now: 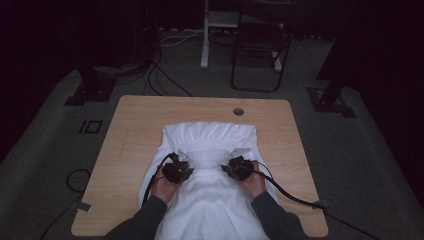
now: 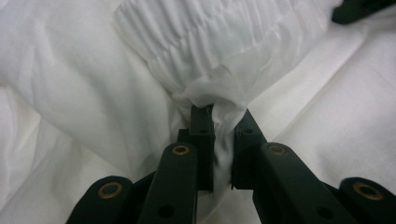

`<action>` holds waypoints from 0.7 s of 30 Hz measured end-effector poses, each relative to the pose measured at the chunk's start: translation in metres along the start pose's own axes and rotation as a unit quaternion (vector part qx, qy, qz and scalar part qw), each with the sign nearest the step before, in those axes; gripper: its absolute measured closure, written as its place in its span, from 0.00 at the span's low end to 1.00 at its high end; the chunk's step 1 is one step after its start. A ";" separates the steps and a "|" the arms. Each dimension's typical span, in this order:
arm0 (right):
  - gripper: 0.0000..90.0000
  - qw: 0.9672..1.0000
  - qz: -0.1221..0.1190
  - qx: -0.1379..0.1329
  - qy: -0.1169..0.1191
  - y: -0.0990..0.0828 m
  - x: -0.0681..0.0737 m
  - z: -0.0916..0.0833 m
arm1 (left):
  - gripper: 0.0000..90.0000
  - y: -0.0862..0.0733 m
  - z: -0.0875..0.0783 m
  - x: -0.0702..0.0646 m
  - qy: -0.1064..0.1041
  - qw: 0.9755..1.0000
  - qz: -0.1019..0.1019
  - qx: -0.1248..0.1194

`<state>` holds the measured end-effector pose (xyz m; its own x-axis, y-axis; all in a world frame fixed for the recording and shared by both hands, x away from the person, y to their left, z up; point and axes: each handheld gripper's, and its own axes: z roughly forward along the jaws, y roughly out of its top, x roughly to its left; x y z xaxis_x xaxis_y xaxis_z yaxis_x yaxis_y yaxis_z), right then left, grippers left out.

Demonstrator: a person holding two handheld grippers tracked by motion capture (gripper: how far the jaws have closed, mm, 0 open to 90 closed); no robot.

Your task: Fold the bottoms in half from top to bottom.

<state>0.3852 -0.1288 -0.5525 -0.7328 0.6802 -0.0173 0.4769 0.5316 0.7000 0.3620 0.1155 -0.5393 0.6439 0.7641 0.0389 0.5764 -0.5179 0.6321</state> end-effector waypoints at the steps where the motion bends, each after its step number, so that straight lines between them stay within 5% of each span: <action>1: 0.93 1.000 0.001 0.000 -0.003 0.004 -0.005 0.003 | 0.91 0.003 0.002 0.002 0.002 1.000 0.000 0.000; 15: 0.93 0.998 0.046 0.000 -0.036 0.043 -0.043 0.039 | 0.91 0.049 0.037 0.053 0.036 0.999 0.004 0.008; 21: 0.92 0.996 0.082 -0.012 -0.034 0.049 -0.058 0.047 | 0.90 0.059 0.047 0.066 0.037 0.999 -0.020 -0.005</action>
<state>0.4740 -0.1186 -0.5504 -0.6111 0.7899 0.0502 0.5746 0.3991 0.7146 0.4622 0.1175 -0.5362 0.5810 0.8109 0.0703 0.5956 -0.4825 0.6422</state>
